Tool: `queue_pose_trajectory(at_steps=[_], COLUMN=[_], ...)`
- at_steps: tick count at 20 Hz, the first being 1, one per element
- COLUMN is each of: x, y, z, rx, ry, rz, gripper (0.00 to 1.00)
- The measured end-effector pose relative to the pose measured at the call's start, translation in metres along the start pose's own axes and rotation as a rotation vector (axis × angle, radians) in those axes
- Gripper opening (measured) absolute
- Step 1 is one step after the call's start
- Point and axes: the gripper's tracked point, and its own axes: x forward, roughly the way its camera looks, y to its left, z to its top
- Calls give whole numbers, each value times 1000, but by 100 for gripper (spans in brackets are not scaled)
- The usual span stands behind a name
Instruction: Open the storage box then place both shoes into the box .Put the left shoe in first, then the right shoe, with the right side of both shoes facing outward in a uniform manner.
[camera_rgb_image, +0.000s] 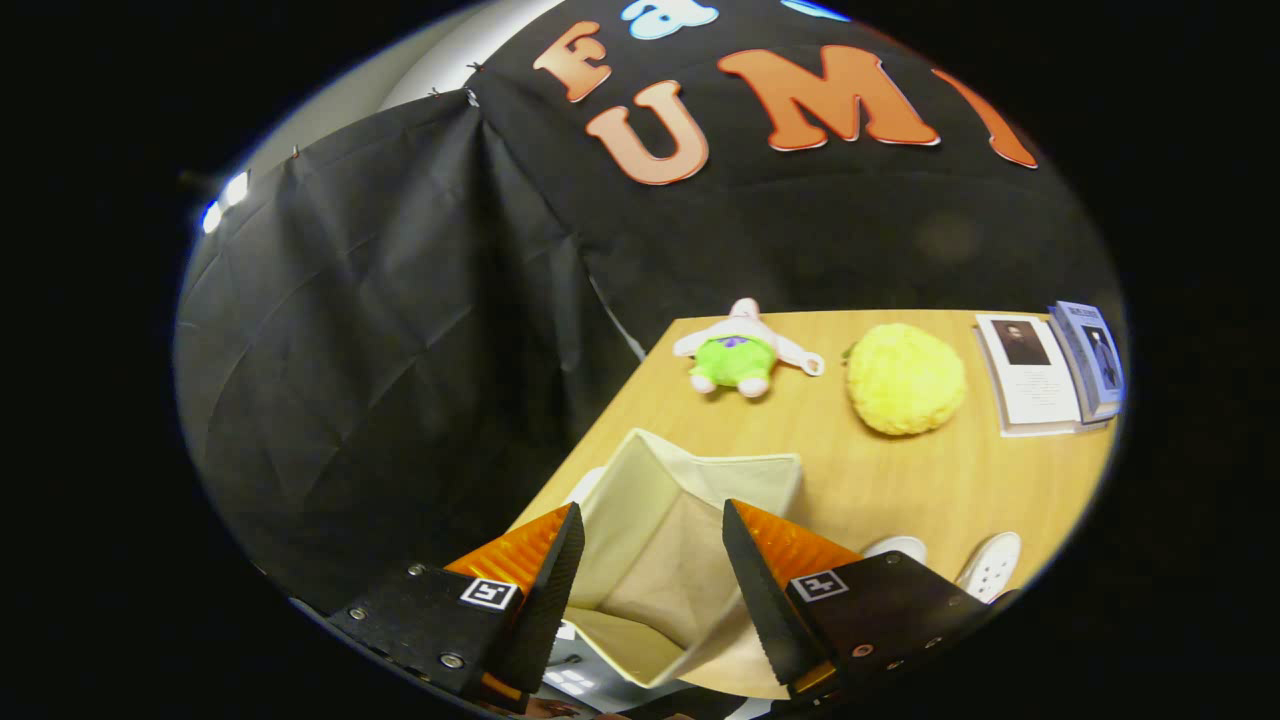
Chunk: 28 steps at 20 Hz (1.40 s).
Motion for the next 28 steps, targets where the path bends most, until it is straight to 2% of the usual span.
queue_pose_trajectory(at_steps=[3, 6, 9, 15, 21, 23, 25, 26, 28], x=[-18, -40, -59, -46, -12, -1, 7, 10, 9], y=[-71, -133, -173, -183, -185, -183, -177, -176, -177], z=[-25, -69, -112, -171, -207, -214, -221, -224, -225], rx=[9, 0, 6, 19, 46, 107, 174, 201, 243], ry=[13, 65, 140, 268, 379, 398, 412, 417, 420], rz=[-124, -246, -320, -274, -262, -250, -229, -221, -224], gripper=[85, 85, 85, 85, 79, 73, 62, 52, 42])
